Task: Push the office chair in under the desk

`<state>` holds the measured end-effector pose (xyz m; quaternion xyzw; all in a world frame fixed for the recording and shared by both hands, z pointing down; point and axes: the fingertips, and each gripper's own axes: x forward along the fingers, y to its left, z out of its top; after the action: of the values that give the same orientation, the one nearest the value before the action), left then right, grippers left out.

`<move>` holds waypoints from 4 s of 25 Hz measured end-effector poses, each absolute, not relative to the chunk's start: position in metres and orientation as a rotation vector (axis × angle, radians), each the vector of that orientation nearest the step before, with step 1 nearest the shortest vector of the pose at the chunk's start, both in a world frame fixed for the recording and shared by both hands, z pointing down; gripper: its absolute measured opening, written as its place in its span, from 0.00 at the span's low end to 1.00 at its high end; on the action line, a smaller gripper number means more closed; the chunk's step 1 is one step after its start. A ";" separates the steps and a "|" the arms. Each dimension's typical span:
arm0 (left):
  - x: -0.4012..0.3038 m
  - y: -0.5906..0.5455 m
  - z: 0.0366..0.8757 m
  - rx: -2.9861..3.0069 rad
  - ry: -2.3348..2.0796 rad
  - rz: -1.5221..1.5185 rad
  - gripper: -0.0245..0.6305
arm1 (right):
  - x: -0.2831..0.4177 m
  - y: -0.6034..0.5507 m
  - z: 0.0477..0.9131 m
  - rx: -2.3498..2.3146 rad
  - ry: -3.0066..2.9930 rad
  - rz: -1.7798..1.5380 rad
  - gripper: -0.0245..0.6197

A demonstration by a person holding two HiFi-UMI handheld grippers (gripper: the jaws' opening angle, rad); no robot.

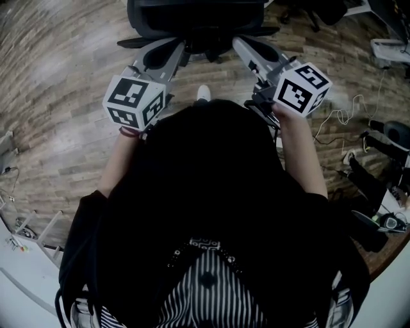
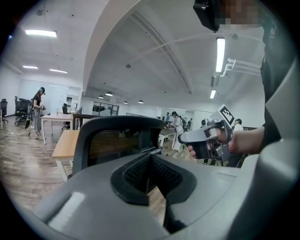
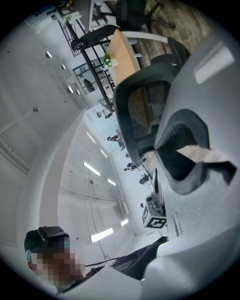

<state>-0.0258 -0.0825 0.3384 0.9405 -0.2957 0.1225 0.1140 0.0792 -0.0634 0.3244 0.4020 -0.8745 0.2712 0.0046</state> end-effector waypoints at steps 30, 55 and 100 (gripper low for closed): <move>-0.022 -0.148 0.377 2.652 -0.827 0.465 0.04 | 0.126 -0.128 0.346 1.409 -2.620 0.897 0.04; -0.080 -0.182 0.391 2.542 -1.127 0.483 0.48 | 0.174 -0.143 0.379 1.640 -2.316 0.733 0.47; -0.071 -0.240 0.401 2.563 -1.313 0.541 0.68 | 0.182 -0.198 0.412 1.499 -2.265 0.724 0.50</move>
<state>-0.0709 -0.2396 0.4009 0.8698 -0.4456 0.1836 0.1057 0.1823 -0.1984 0.4123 0.5258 -0.7949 0.2540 0.1646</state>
